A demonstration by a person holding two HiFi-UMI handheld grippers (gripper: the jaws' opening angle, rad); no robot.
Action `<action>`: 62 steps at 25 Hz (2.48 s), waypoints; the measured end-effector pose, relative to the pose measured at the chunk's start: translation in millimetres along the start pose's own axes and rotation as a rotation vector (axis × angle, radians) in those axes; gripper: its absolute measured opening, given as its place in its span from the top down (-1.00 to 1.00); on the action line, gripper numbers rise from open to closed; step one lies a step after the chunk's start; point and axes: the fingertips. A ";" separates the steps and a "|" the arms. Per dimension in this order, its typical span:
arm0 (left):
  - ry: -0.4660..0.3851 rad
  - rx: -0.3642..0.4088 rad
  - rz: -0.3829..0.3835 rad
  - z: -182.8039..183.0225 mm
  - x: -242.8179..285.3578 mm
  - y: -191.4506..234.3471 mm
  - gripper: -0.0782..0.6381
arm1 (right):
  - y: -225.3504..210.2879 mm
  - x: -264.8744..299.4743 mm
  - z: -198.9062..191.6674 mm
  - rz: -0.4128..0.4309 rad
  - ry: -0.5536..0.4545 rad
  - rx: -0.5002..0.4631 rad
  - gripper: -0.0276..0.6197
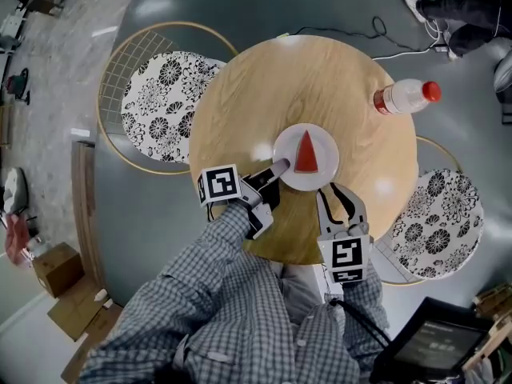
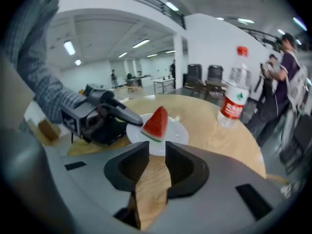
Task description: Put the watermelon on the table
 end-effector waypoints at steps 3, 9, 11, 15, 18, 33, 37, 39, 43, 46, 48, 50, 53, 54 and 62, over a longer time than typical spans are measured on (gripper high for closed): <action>0.000 -0.001 0.000 0.4 0.5 -0.1 0.68 | 25.3 5.1 -6.6 -0.012 0.032 -0.364 0.64; -0.001 0.002 0.001 1.7 -0.2 0.4 0.68 | 46.4 24.2 -16.1 -0.032 0.085 -0.736 0.64; 0.000 0.007 0.003 1.5 0.0 0.2 0.68 | 47.0 26.9 -19.0 -0.039 0.101 -0.788 0.77; 0.016 0.008 -0.010 -0.2 -0.2 -1.2 0.67 | 48.7 25.4 -21.3 -0.018 0.113 -0.771 0.79; 0.021 0.010 -0.020 -0.2 0.0 -3.1 0.67 | 48.0 24.6 -20.9 -0.021 0.113 -0.758 0.79; 0.001 0.056 -0.069 7.7 -38.8 -16.5 0.32 | 52.3 39.4 -35.4 0.024 0.190 -0.729 0.79; -0.024 0.017 -0.098 5.3 -47.8 -19.1 0.32 | 53.3 44.6 -39.1 0.034 0.206 -0.714 0.79; -0.029 0.012 -0.101 2.8 -49.9 -17.8 0.33 | 54.0 45.9 -38.9 0.042 0.198 -0.696 0.79; -0.025 0.020 -0.114 -3.0 -50.3 -21.8 0.33 | 53.7 45.3 -36.6 0.087 0.174 -0.594 0.79; -0.013 0.080 -0.117 -7.6 -53.3 -27.5 0.33 | 54.3 38.2 -29.6 0.120 0.139 -0.428 0.79; -0.007 0.123 -0.116 -10.8 -55.6 -31.4 0.33 | 52.8 31.0 -22.0 0.120 0.096 -0.323 0.79; -0.023 0.109 -0.145 -14.8 -56.4 -41.9 0.33 | 51.2 22.4 -14.6 0.116 0.055 -0.237 0.79; -0.050 0.122 -0.165 -19.9 -60.0 -53.7 0.42 | 49.0 5.8 -2.7 0.123 0.001 -0.087 0.79; -0.056 0.129 -0.166 -22.3 -61.9 -56.7 0.52 | 47.1 -0.6 1.0 0.121 -0.021 -0.018 0.80; -0.140 0.180 -0.227 -44.4 -85.7 -89.1 0.76 | 37.5 -53.8 -2.8 0.154 -0.126 0.331 0.89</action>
Point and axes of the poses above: the fingertips, and each gripper's own axes: x forward along the fingers, y to its left, z out of its top, and after that the axes turned 12 degrees about x, right-handed
